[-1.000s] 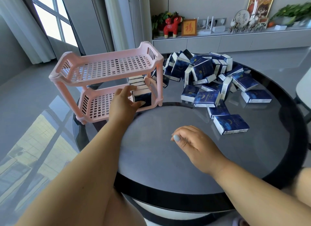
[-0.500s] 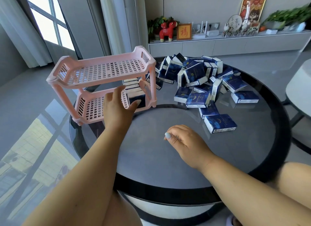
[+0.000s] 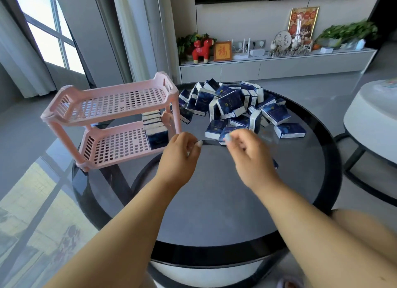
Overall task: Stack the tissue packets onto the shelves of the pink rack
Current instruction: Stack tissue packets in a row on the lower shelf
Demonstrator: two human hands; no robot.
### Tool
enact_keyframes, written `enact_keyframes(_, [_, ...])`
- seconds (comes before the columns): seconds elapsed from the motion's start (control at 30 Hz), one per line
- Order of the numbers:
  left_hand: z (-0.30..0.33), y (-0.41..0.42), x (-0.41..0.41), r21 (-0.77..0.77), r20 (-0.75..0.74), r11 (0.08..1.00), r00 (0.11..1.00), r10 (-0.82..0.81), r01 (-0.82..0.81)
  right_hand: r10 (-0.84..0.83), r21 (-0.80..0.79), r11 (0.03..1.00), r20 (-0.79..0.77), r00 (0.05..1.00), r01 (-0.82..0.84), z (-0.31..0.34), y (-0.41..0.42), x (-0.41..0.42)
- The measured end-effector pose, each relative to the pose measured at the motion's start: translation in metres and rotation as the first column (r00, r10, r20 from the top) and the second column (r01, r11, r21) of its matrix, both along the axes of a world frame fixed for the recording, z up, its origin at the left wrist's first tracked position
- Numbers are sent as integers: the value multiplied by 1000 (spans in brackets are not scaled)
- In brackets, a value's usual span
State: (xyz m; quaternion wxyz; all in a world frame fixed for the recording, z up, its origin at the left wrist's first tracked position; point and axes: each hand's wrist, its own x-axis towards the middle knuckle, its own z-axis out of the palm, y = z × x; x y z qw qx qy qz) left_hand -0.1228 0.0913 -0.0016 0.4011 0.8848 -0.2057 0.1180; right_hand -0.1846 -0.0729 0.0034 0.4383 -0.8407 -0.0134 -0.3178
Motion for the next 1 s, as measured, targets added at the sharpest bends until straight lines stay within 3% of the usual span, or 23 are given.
enact_keyframes(0.1, [1, -20, 8, 28, -53, 999, 998, -32, 33, -193, 54, 979, -77, 978, 198, 5, -44, 24])
enact_keyframes(0.23, [2, -42, 25, 29, -166, 999, 986, -21, 26, -340, 24, 929, -336, 878, 369, 0, -93, 61])
enact_keyframes(0.4, [4, -67, 62, 25, -188, 999, 981, 37, -33, -239, -64, 970, -423, 874, 234, 1, -108, 97])
enact_keyframes(0.6, [17, -106, 118, 100, -65, 995, 998, 19, -12, -105, -47, 994, -517, 849, 95, 4, -100, 128])
enact_keyframes(0.73, [22, -127, 147, 225, -118, 974, 993, -7, 34, -234, -286, 955, -560, 795, 80, 2, -94, 138])
enact_keyframes(0.83, [19, -135, 149, 367, -4, 930, 1000, 1, 0, -340, -462, 884, -538, 772, 67, -2, -90, 142])
enact_keyframes(1.0, [9, -119, 124, 148, 138, 989, 990, -27, 7, -323, -502, 865, -525, 787, 20, -10, -93, 138])
